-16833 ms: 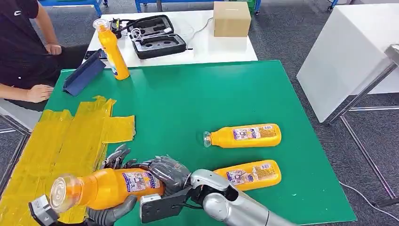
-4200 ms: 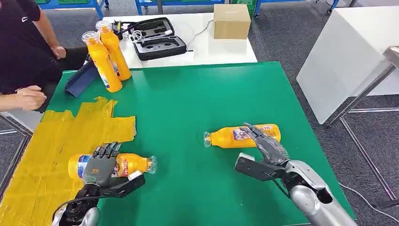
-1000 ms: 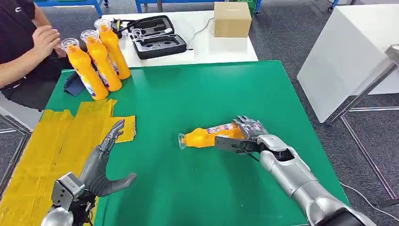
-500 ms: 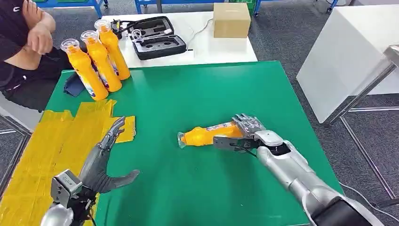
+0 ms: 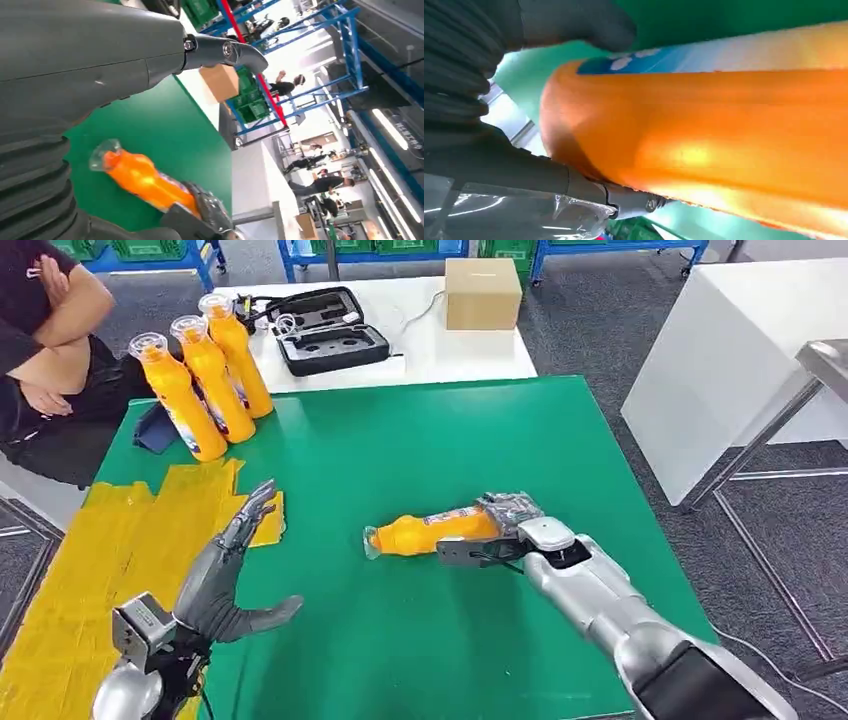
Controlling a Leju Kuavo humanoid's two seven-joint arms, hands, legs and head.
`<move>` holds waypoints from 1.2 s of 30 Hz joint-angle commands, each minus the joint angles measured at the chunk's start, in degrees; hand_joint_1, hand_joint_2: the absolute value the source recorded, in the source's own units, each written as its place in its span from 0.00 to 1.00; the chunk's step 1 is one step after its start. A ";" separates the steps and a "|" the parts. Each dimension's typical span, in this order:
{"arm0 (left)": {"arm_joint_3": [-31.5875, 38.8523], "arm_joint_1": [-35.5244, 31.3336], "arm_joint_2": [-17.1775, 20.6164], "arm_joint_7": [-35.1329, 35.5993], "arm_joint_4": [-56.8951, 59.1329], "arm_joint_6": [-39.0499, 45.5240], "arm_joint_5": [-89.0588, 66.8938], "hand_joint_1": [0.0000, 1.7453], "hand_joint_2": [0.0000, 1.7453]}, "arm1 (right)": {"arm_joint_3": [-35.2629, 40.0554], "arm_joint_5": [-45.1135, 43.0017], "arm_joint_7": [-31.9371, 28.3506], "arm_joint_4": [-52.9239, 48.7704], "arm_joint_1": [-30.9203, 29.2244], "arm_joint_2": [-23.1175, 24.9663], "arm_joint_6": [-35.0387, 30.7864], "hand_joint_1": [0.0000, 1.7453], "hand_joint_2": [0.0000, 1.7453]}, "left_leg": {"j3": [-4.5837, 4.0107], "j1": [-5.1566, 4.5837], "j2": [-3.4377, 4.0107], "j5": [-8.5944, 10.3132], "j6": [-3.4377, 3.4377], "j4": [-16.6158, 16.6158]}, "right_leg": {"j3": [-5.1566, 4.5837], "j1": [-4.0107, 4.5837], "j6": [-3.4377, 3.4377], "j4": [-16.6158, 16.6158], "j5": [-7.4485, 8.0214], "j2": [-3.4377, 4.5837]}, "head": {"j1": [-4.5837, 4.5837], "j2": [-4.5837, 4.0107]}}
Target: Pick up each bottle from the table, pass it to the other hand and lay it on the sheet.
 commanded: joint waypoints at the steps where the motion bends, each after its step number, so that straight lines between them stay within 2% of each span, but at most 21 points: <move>1: -3.13 -3.19 1.38 -0.29 4.12 0.30 1.29 0.00 1.00 | 3.37 0.61 -0.43 11.09 9.98 3.02 -1.18 1.00 1.00 | -0.32 0.11 -0.05 0.09 -0.04 0.17 | -0.21 0.09 -0.04 0.09 0.12 -0.12 | 0.02 0.00; 3: -3.36 -3.26 1.48 -0.38 3.95 0.41 1.58 0.00 1.00 | 2.74 0.69 -0.29 11.24 10.16 3.09 -1.31 1.00 1.00 | -0.35 0.11 0.07 0.12 -0.04 0.22 | -0.24 0.09 -0.03 0.14 0.16 -0.01 | 0.02 0.00; 4: -3.39 -3.27 1.51 -0.39 3.89 0.44 1.61 0.00 1.00 | 2.56 0.66 -0.23 11.22 10.23 3.09 -1.37 1.00 1.00 | -0.74 0.17 -0.05 0.29 -0.05 0.22 | -0.55 0.15 -0.03 0.07 0.31 -0.16 | 0.00 0.00; 5: -3.44 -3.21 1.59 -0.39 3.74 0.53 1.69 0.00 1.00 | 1.79 0.61 0.20 11.10 10.49 3.17 -1.65 1.00 1.00 | -0.27 0.10 0.10 0.09 -0.03 0.17 | -0.17 0.08 -0.03 0.09 0.13 0.06 | 0.02 0.00; 6: -3.39 -3.03 1.58 -0.37 3.59 0.64 1.74 0.00 1.00 | 1.29 0.77 0.62 10.98 10.66 3.24 -1.93 1.00 1.00 | -0.63 0.18 0.00 0.25 -0.04 0.17 | -0.49 0.16 -0.02 0.01 0.29 -0.10 | 0.00 0.00; 7: -3.34 -2.95 1.58 -0.36 3.53 0.70 1.76 0.00 1.00 | 1.19 0.87 0.73 10.88 10.70 3.27 -2.06 1.00 1.00 | -0.24 0.10 0.16 0.11 -0.03 0.15 | -0.17 0.09 -0.01 0.06 0.14 0.08 | 0.02 0.00; 8: -3.34 -2.95 1.58 -0.36 3.53 0.70 1.76 0.00 1.00 | 1.19 0.87 0.73 10.88 10.70 3.27 -2.06 1.00 1.00 | -0.65 0.21 0.10 0.26 -0.04 0.18 | -0.50 0.19 -0.01 -0.02 0.30 -0.04 | 0.00 0.00; 10: -3.35 -2.79 1.59 -0.36 3.52 0.71 1.76 0.00 1.00 | 1.13 0.87 0.72 10.78 10.66 3.28 -2.12 1.00 1.00 | -0.24 0.14 0.27 0.12 -0.04 0.17 | -0.20 0.12 -0.01 0.03 0.17 0.22 | 0.02 0.00; 11: -3.35 -2.79 1.59 -0.36 3.52 0.71 1.76 0.00 1.00 | 1.13 0.87 0.72 10.78 10.66 3.28 -2.12 1.00 1.00 | -0.56 0.19 0.13 0.27 -0.04 0.16 | -0.44 0.17 -0.01 -0.04 0.29 0.04 | 0.00 0.00; 12: -3.35 -2.79 1.59 -0.36 3.52 0.71 1.76 0.00 1.00 | 1.13 0.87 0.72 10.78 10.66 3.28 -2.12 1.00 1.00 | -0.14 0.11 0.29 0.10 -0.03 0.14 | -0.14 0.09 -0.01 0.04 0.14 0.27 | 0.02 0.00; 13: -3.35 -2.79 1.59 -0.36 3.52 0.71 1.76 0.00 1.00 | 1.13 0.87 0.72 10.78 10.66 3.28 -2.12 1.00 1.00 | -0.60 0.20 0.12 0.29 -0.05 0.15 | -0.48 0.17 -0.01 -0.05 0.31 0.04 | 0.02 0.00; 15: -3.34 -2.77 1.57 -0.35 3.46 0.69 1.78 0.00 1.00 | 0.61 0.78 0.86 10.51 10.81 3.25 -2.40 1.00 1.00 | -0.61 0.20 0.10 0.30 -0.05 0.13 | -0.49 0.18 -0.01 -0.07 0.32 0.02 | 0.02 0.00; 17: -2.85 -1.79 0.93 1.21 3.47 0.78 3.08 0.00 1.00 | -2.94 -1.17 1.76 9.04 11.28 3.46 -4.89 1.00 1.00 | -0.19 0.10 0.28 0.09 -0.03 0.15 | -0.17 0.09 -0.01 0.05 0.14 0.26 | 0.02 0.00; 18: -2.42 -0.98 0.51 2.46 3.29 0.96 4.08 0.00 1.00 | -5.06 -2.49 1.92 7.57 11.50 3.47 -6.44 1.00 1.00 | -0.55 0.18 0.17 0.25 -0.04 0.14 | -0.45 0.16 -0.01 -0.04 0.29 0.11 | 0.02 0.00; 21: -0.31 3.17 -0.72 4.13 2.13 -1.92 12.91 0.00 1.00 | -11.94 -8.53 -0.22 -4.72 12.69 2.12 -8.69 1.00 1.00 | -0.43 0.09 0.34 0.16 -0.02 0.13 | -0.39 0.07 0.01 0.03 0.22 0.29 | 0.02 0.00; 22: 0.82 4.76 -1.41 4.67 1.94 -2.53 16.34 0.00 0.00 | -14.68 -12.93 -2.39 -11.60 13.99 1.47 -8.53 1.00 1.00 | -0.69 0.11 0.31 0.29 -0.01 0.03 | -0.61 0.09 0.01 -0.10 0.35 0.23 | 0.00 0.00; 23: 2.14 6.91 -2.01 4.98 1.41 -3.49 20.80 0.00 0.00 | -16.75 -18.12 -2.97 -21.23 15.92 -0.03 -6.95 1.00 1.00 | -0.25 0.03 0.47 0.06 -0.01 0.08 | -0.23 0.02 0.01 0.05 0.15 0.45 | 0.02 0.00; 24: 3.35 8.32 -2.75 5.10 1.31 -4.60 25.58 0.00 1.00 | -17.51 -22.65 -3.07 -27.59 16.80 -1.16 -4.76 1.00 1.00 | -0.61 0.07 0.37 0.22 0.00 0.00 | -0.36 0.05 0.02 -0.08 0.30 0.31 | 0.02 0.00; 27: 6.17 11.88 -4.09 4.74 1.53 -5.93 32.58 0.00 1.00 | -18.55 -32.74 -4.46 -42.29 20.95 -5.97 -2.65 1.00 1.00 | -0.54 0.03 0.39 0.10 0.00 0.03 | 0.11 0.01 0.04 -0.01 0.16 0.31 | 0.02 0.00; 30: 9.43 15.34 -6.82 4.01 1.05 -6.49 35.11 0.00 1.00 | -18.63 -35.13 -7.60 -51.61 25.89 -8.53 -3.63 1.00 1.00 | -0.32 -0.02 0.08 -0.01 0.04 0.03 | 0.43 -0.02 0.06 -0.04 -0.01 0.08 | 0.00 0.00; 36: 10.29 16.45 -7.62 4.47 0.52 -8.13 35.93 0.00 1.00 | -16.54 -33.92 -7.52 -53.86 26.22 -8.34 -4.47 1.00 1.00 | -1.33 -0.06 -0.31 0.08 0.17 0.10 | -0.41 -0.06 0.08 0.03 -0.08 -0.37 | 0.02 0.00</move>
